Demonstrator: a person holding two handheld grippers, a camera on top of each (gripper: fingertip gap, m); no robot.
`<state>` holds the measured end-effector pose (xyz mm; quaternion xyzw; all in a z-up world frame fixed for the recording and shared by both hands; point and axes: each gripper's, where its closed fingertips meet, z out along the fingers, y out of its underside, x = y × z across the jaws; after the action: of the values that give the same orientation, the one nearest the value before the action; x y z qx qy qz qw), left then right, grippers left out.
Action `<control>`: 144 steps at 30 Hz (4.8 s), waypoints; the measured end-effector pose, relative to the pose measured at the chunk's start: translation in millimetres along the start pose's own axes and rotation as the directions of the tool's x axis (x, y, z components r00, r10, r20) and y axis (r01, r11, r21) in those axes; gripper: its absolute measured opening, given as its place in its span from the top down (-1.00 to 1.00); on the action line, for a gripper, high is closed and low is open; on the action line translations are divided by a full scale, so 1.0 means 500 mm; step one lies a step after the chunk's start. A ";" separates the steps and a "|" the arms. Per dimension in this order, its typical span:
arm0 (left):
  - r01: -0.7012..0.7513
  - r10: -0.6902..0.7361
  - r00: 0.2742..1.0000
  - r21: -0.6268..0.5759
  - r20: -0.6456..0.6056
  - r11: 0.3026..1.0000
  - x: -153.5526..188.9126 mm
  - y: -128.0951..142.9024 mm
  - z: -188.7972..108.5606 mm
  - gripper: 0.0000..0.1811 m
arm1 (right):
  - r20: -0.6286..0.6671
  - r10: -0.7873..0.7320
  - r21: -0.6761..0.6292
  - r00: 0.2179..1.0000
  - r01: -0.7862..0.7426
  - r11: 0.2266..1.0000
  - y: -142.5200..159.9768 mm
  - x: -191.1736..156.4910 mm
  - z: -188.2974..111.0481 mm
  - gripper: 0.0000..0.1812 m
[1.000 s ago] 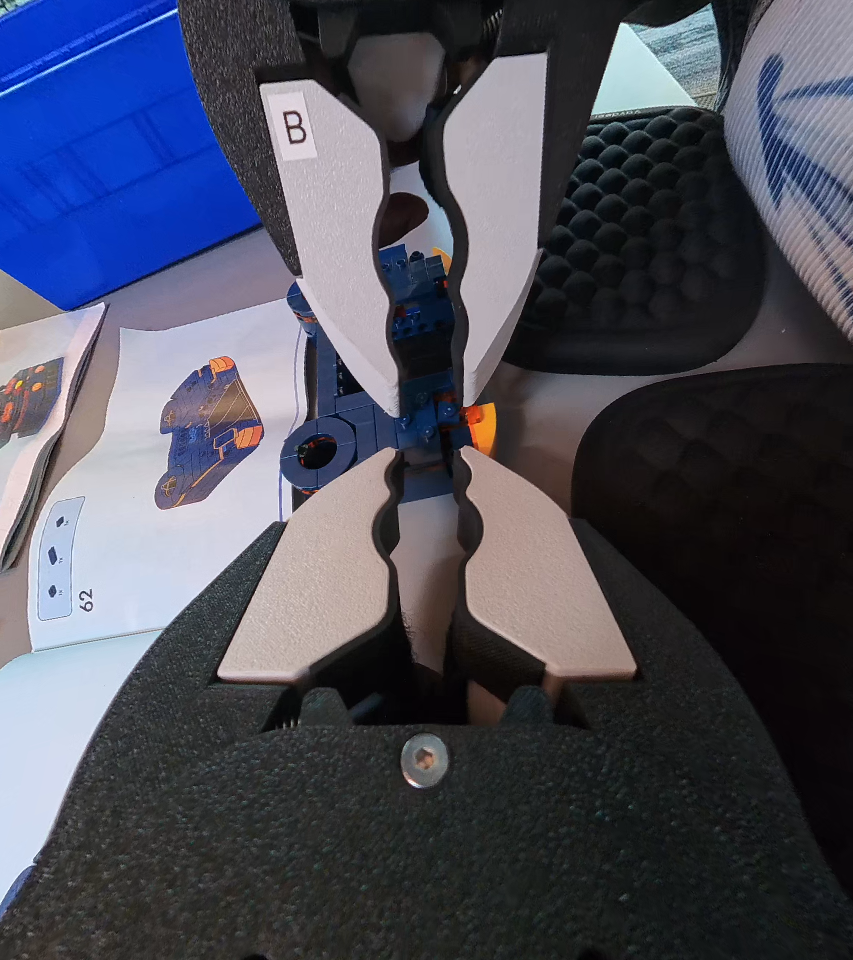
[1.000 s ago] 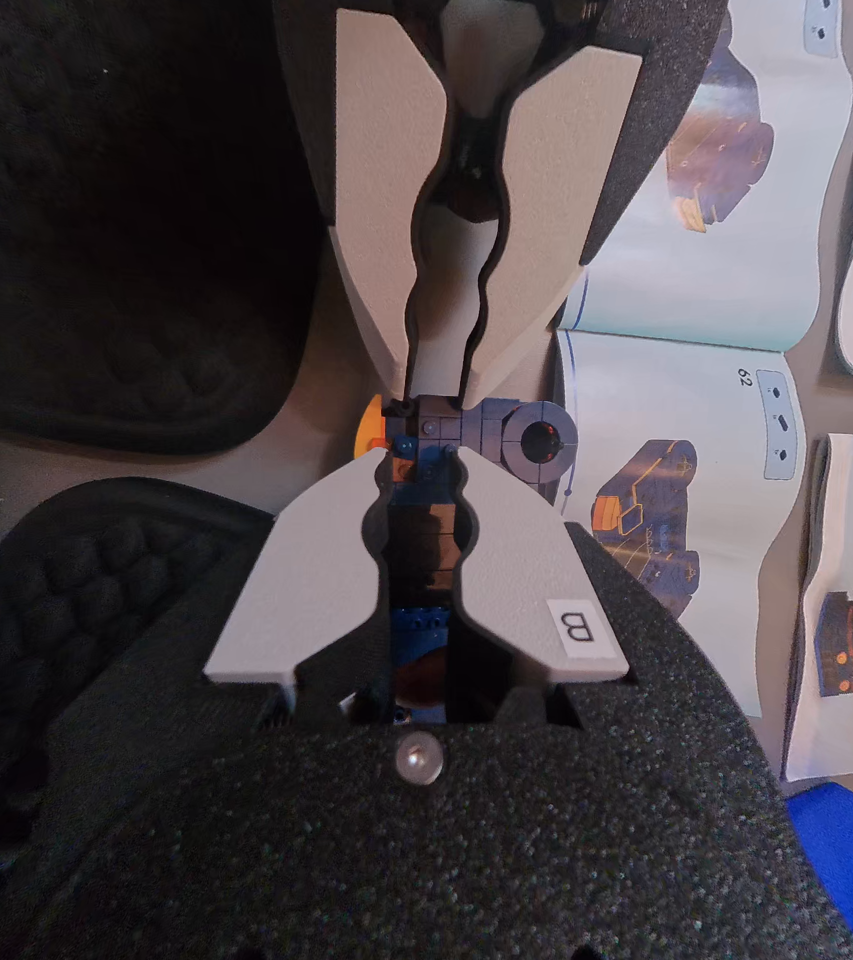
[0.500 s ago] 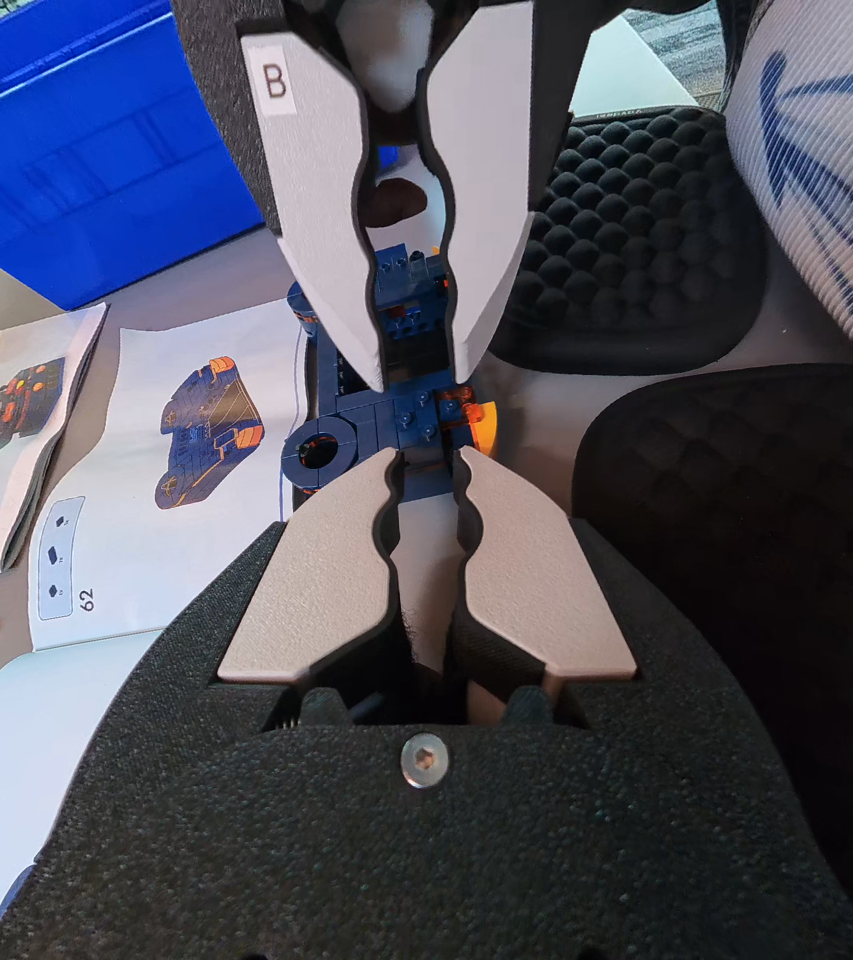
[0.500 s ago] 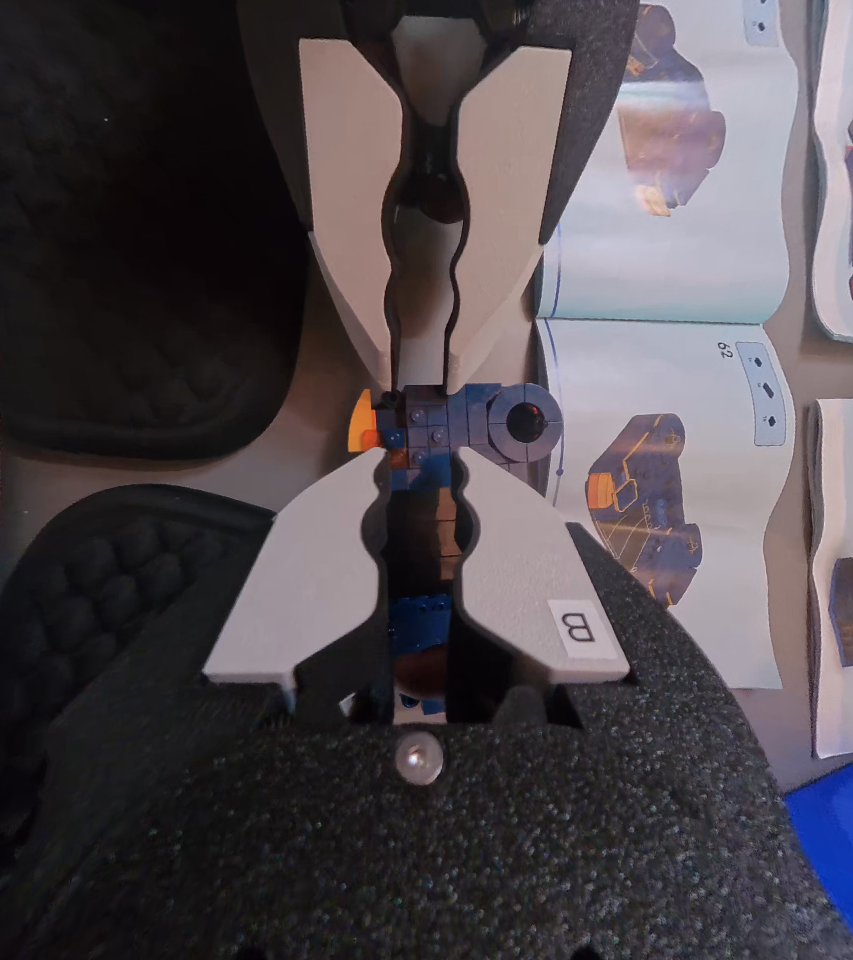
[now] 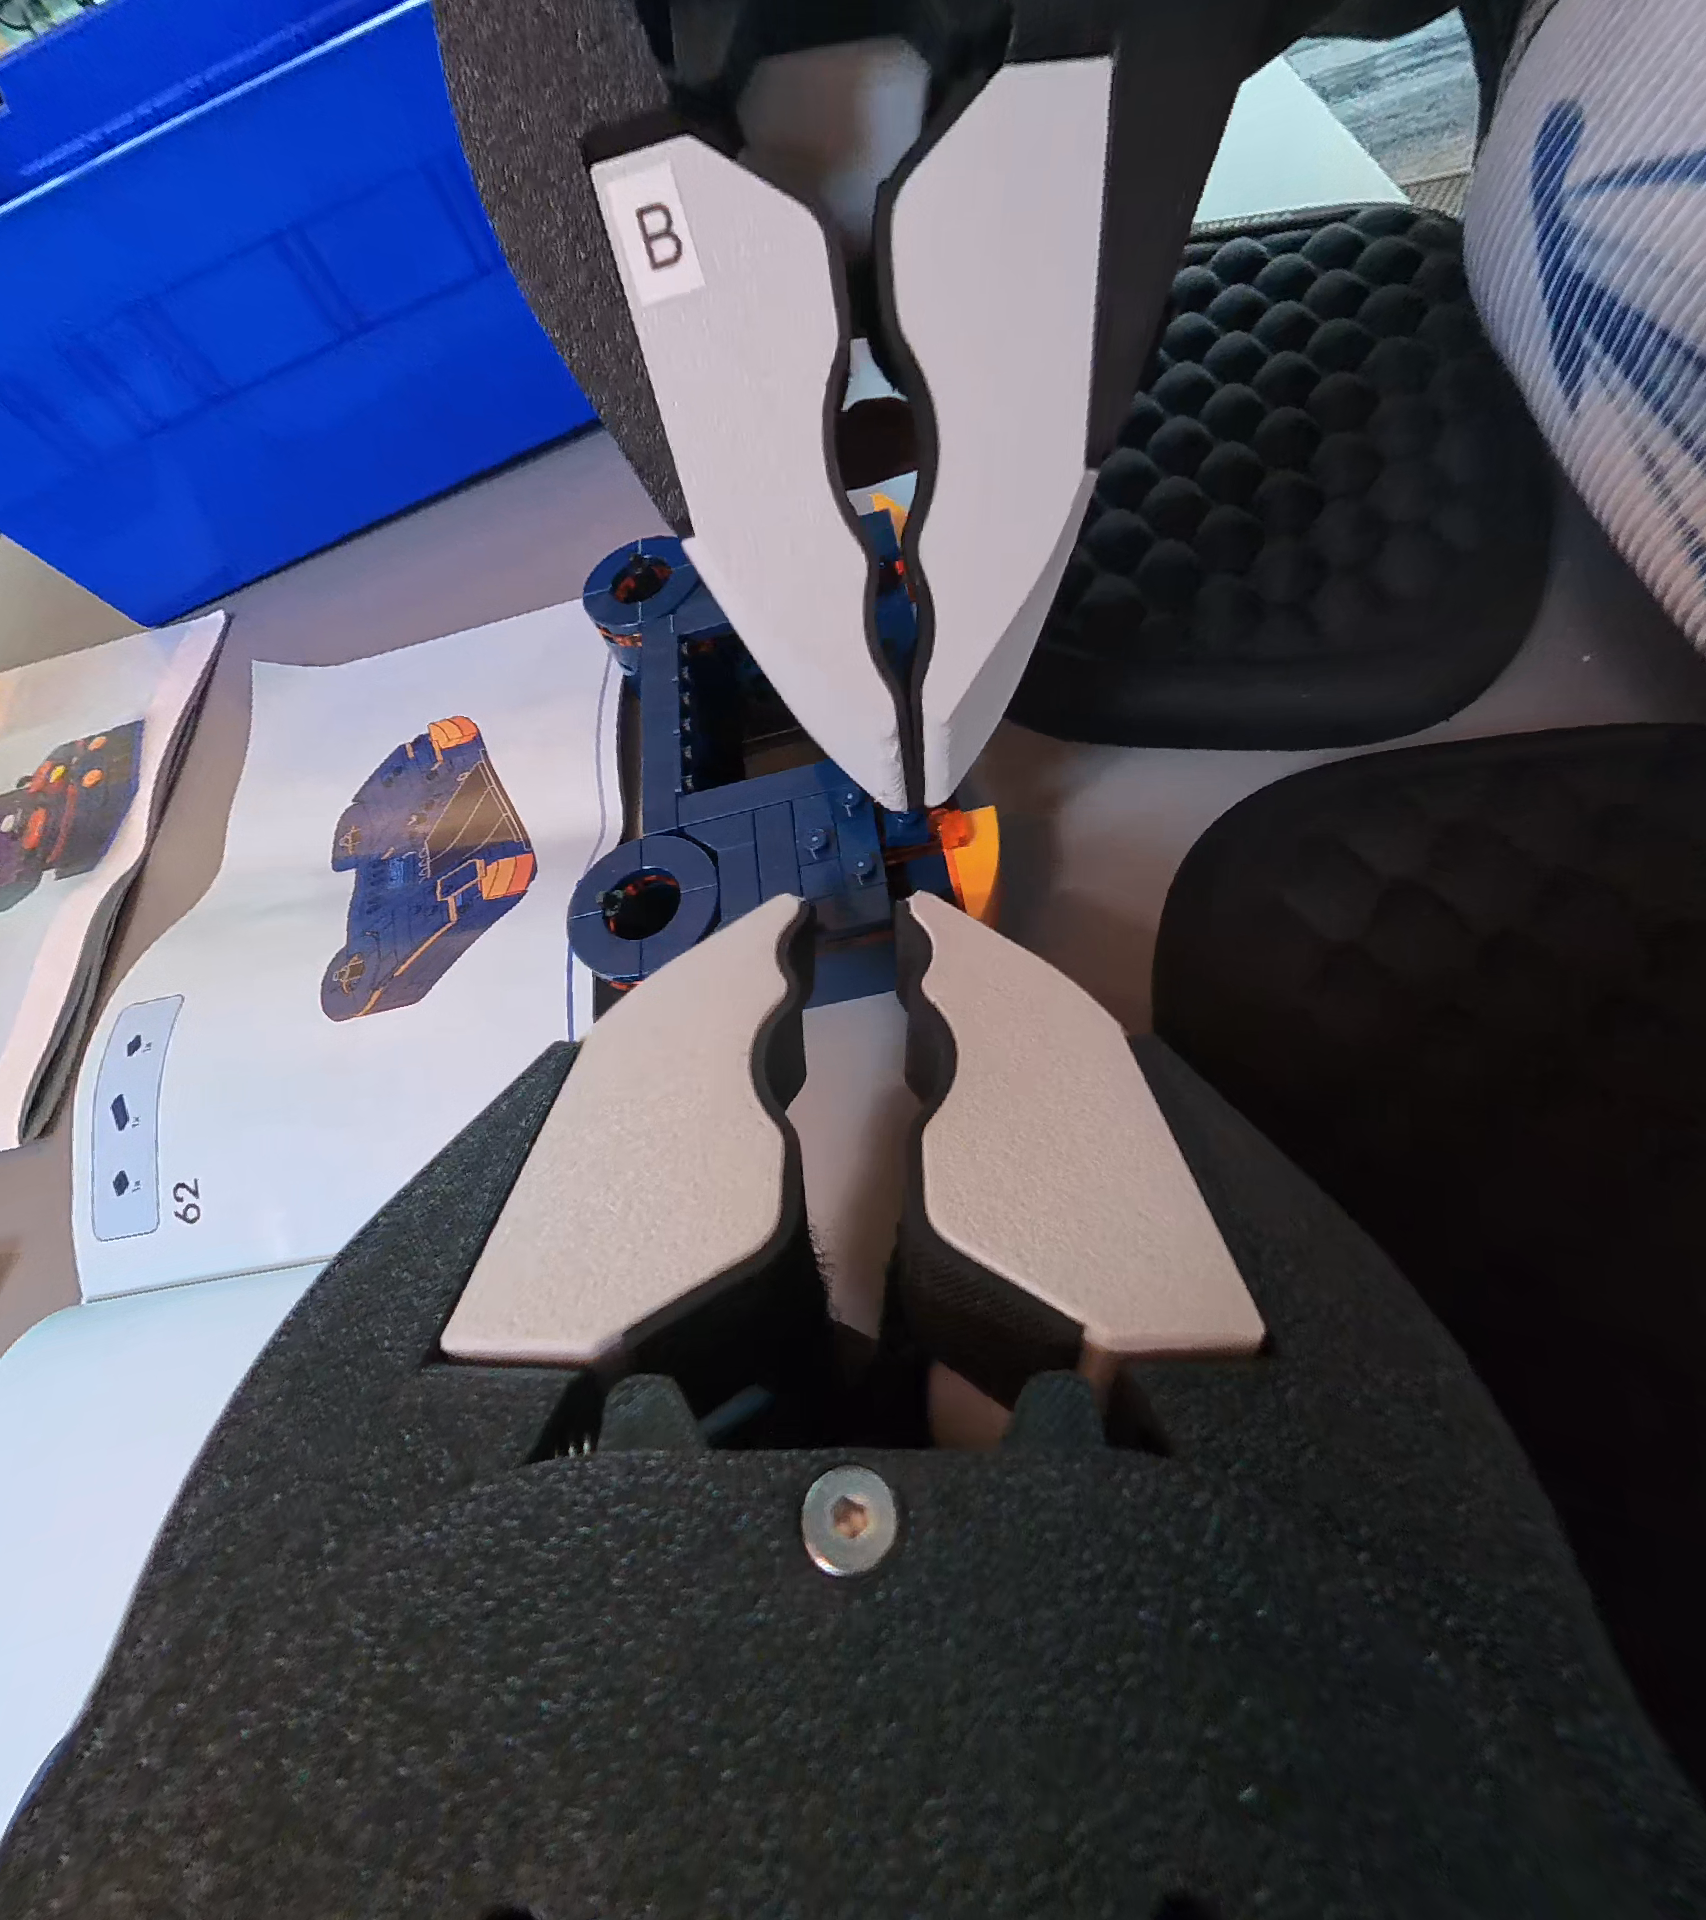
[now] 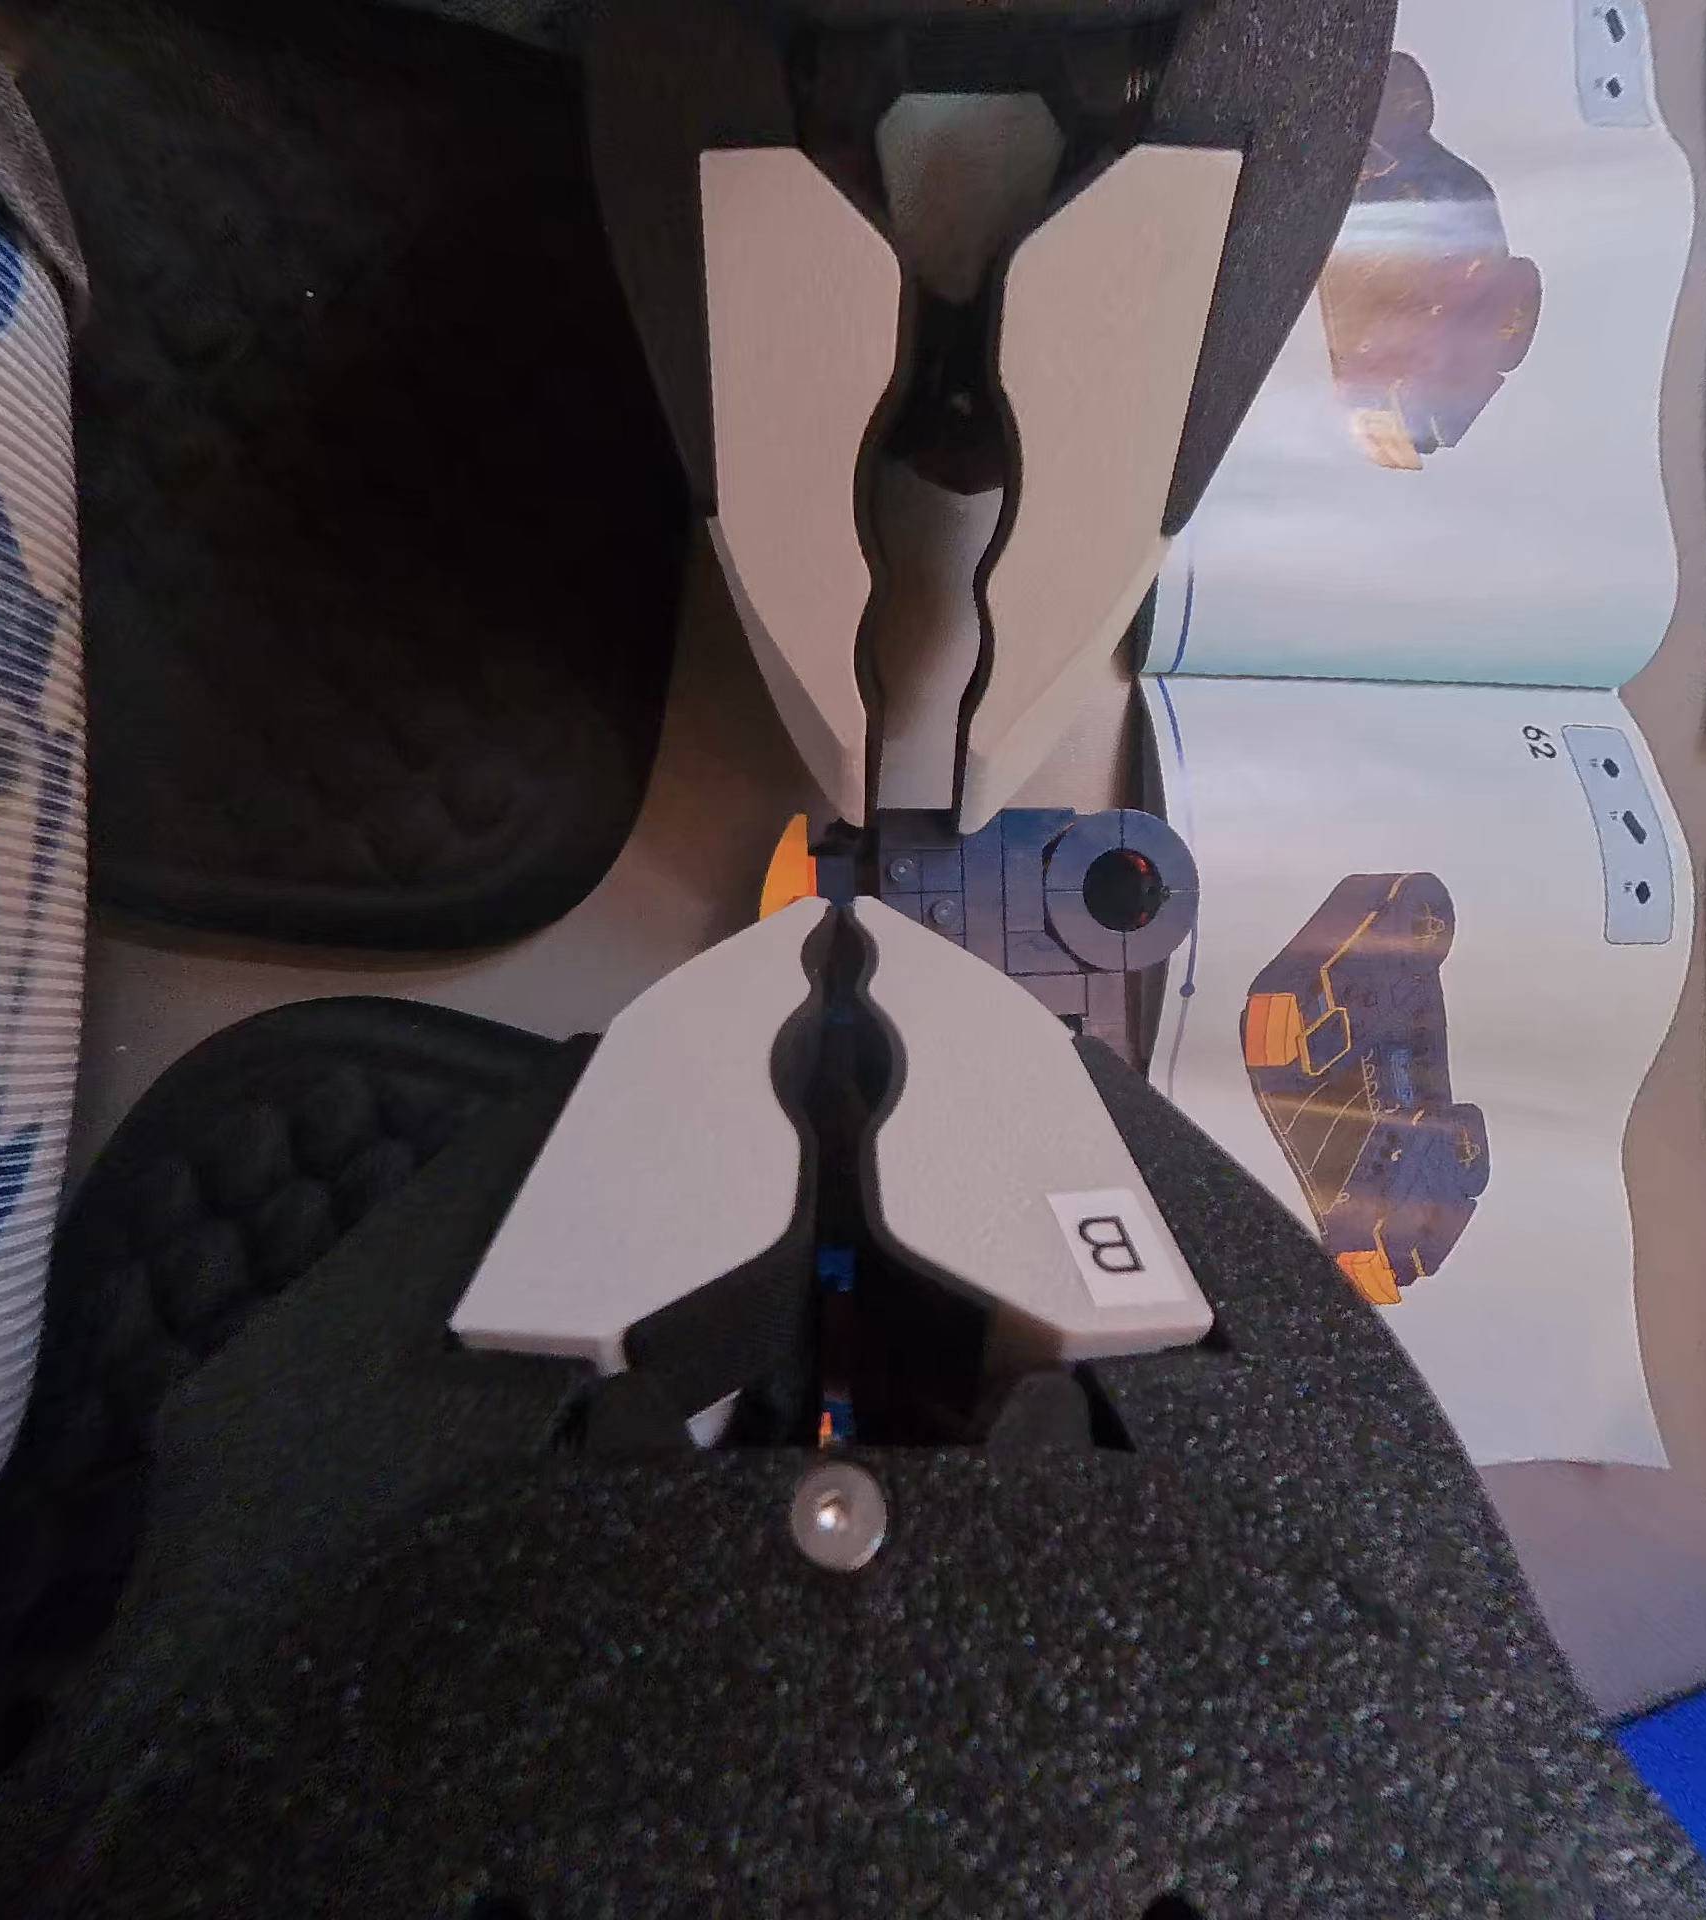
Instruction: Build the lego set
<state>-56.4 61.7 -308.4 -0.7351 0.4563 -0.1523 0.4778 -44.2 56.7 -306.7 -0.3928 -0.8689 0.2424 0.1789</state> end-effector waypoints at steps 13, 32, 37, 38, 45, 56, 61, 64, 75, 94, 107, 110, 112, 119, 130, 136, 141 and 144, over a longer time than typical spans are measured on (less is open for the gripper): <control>-0.008 0.008 1.000 0.001 0.000 1.000 0.001 0.000 0.001 0.88 | 0.003 -0.077 -0.077 0.997 0.077 0.994 -0.002 0.009 0.006 1.00; 0.013 -0.013 1.000 0.039 0.010 0.999 -0.006 -0.006 -0.006 0.87 | 0.040 -0.013 0.034 0.999 0.011 0.999 -0.005 0.024 -0.035 0.90; 0.061 -0.059 0.998 0.114 -0.018 0.992 -0.009 -0.018 -0.029 0.87 | 0.039 -0.005 0.122 0.999 0.000 0.993 -0.029 -0.006 -0.015 0.88; 0.067 -0.065 0.998 0.120 -0.026 0.991 -0.009 -0.018 -0.032 0.87 | 0.023 0.007 0.115 1.000 -0.009 0.993 -0.027 -0.003 -0.007 0.88; 0.055 -0.052 0.998 0.086 -0.036 0.995 -0.003 -0.009 -0.027 0.87 | 0.009 -0.026 0.044 1.000 0.026 0.999 -0.017 -0.005 0.024 0.91; -0.023 0.004 0.996 0.219 0.086 0.975 -0.031 -0.053 -0.046 0.79 | 0.194 0.303 0.273 0.933 -0.348 0.897 -0.048 0.010 -0.013 0.95; -0.241 0.113 0.920 0.316 0.374 0.918 -0.069 -0.126 -0.078 0.71 | 0.632 0.570 0.424 0.525 -0.850 0.312 -0.101 0.078 -0.114 0.96; -0.265 0.108 0.877 0.286 0.467 0.921 -0.087 -0.135 -0.073 0.74 | 0.725 0.555 0.376 0.409 -0.909 0.178 -0.102 0.085 -0.128 0.95; -0.179 0.018 0.891 0.314 0.454 0.932 -0.092 -0.140 -0.066 0.87 | 0.788 0.532 0.334 0.309 -0.941 0.052 -0.108 0.087 -0.124 0.96; -0.237 0.217 0.659 -0.075 0.721 0.969 -0.151 -0.089 -0.077 0.91 | -0.287 0.548 0.564 0.786 -0.324 0.759 -0.095 0.144 -0.104 0.87; -0.372 0.452 0.556 -0.278 0.698 0.886 -0.135 -0.091 -0.062 0.91 | -0.335 0.487 0.472 0.806 -0.304 0.827 -0.088 0.141 -0.084 0.93; -0.383 0.456 0.558 -0.273 0.693 0.883 -0.132 -0.092 -0.058 0.91 | -0.326 0.482 0.472 0.813 -0.302 0.828 -0.084 0.139 -0.084 0.93; -0.411 0.449 0.582 -0.231 0.678 0.882 -0.123 -0.101 -0.053 0.87 | -0.302 0.496 0.479 0.814 -0.320 0.817 -0.078 0.137 -0.086 0.94; -0.103 0.106 0.978 -0.024 0.182 0.994 -0.057 -0.032 -0.047 0.46 | -0.241 0.510 0.476 0.825 -0.358 0.803 -0.024 0.111 -0.119 0.94; -0.395 0.333 0.893 -0.175 -0.303 0.902 -0.050 0.010 0.014 0.29 | -0.126 0.537 0.458 0.834 -0.431 0.777 0.046 0.019 -0.133 0.94; -0.450 0.363 0.865 -0.215 -0.346 0.867 -0.049 0.019 0.037 0.40 | 0.125 0.512 0.419 0.850 -0.513 0.749 0.051 -0.070 -0.086 0.94; -0.317 0.287 0.942 -0.178 -0.172 0.932 -0.040 -0.003 0.072 0.39 | 0.147 0.563 0.399 0.813 -0.570 0.718 0.092 -0.082 -0.092 0.95; -0.279 0.272 0.960 -0.175 -0.066 0.944 -0.036 -0.015 0.094 0.39 | 0.127 0.573 0.358 0.810 -0.576 0.735 0.122 -0.092 -0.097 0.94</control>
<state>-31.1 103.9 -321.8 -0.7014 0.5763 -0.0565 0.4155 45.3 69.7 -306.7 -0.5980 -0.6419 0.4510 0.1644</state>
